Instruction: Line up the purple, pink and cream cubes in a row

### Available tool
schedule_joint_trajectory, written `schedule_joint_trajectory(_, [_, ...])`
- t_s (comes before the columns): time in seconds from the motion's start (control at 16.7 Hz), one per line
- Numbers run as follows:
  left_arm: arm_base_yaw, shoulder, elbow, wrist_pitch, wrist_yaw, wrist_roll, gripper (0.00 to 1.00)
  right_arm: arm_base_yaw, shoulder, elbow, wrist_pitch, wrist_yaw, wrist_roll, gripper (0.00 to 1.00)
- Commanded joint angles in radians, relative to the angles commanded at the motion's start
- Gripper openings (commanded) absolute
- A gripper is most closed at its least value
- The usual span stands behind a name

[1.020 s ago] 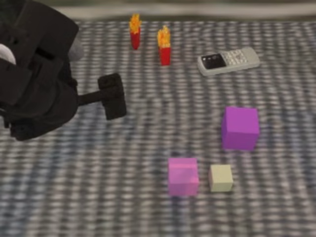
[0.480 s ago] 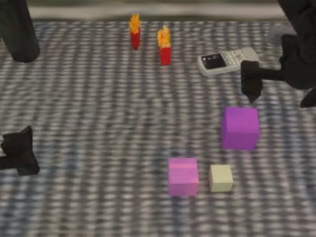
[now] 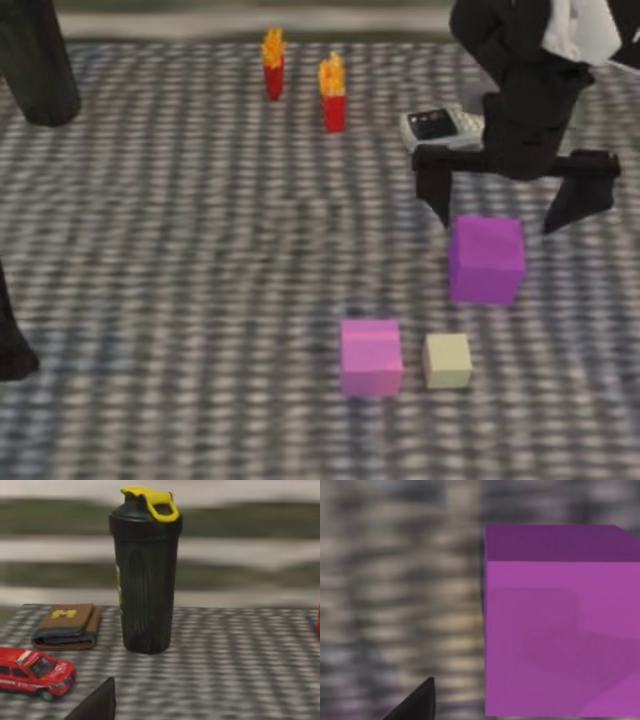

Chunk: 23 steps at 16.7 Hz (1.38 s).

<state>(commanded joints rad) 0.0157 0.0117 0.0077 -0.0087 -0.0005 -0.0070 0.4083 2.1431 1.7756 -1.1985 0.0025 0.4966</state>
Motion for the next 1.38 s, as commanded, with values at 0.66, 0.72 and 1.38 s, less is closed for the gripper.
schedule_joint_trajectory(0.66, [0.004,-0.012,-0.008,0.009,0.0,0.007,1.0,0.001,0.044,-0.069,0.109,0.0,0.001,1.0])
schedule_joint_trajectory(0.72, [0.004,-0.012,-0.008,0.009,0.0,0.007,1.0,0.001,0.058,-0.097,0.153,0.001,0.002,1.0])
schedule_joint_trajectory(1.38, [0.004,-0.012,-0.008,0.009,0.0,0.007,1.0,0.004,0.109,-0.197,0.302,0.001,0.005,0.85])
